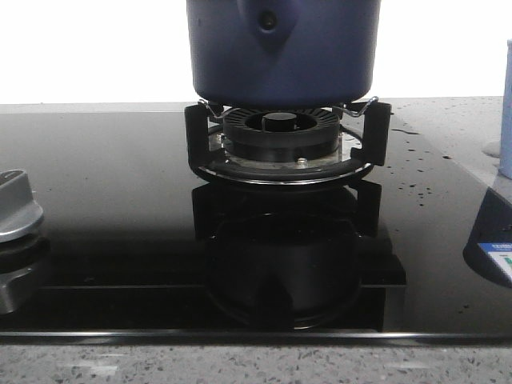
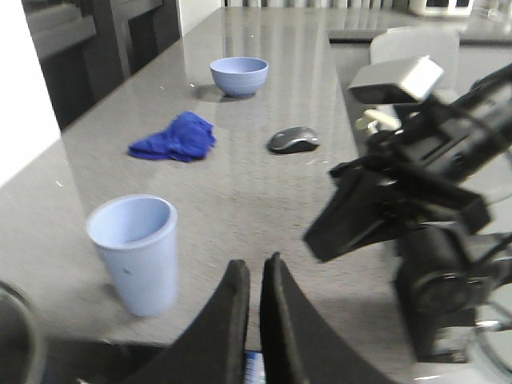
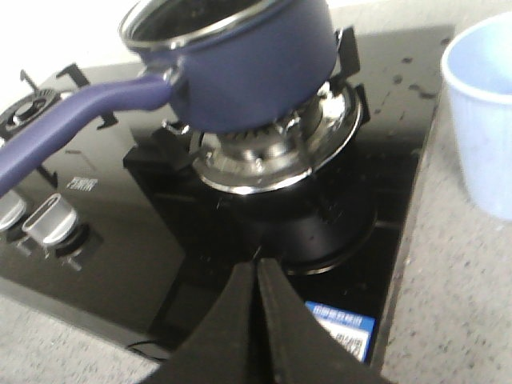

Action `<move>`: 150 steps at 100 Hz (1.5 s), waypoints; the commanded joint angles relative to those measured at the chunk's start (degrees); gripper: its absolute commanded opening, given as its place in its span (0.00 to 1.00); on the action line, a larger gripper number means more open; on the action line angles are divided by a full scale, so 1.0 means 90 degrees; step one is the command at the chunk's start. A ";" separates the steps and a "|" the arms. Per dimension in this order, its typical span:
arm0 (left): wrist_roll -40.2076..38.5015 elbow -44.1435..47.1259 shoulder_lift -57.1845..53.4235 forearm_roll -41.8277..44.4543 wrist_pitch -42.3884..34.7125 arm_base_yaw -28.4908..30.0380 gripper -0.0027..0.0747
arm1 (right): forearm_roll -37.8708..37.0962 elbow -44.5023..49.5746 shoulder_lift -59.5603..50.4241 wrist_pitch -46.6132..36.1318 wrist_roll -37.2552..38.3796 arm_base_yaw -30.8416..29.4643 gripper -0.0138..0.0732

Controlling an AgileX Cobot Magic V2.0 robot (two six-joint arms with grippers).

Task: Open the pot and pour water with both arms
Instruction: 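Grasp the purple lid knob with the left gripper and lift the lid, then grasp the light blue ribbed cup with the right gripper and lift it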

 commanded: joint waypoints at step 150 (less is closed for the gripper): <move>0.0991 -0.1499 0.2319 -0.1915 -0.0235 0.1090 0.77 | -0.0302 -0.0213 0.0136 -0.0941 -0.0106 0.0002 0.08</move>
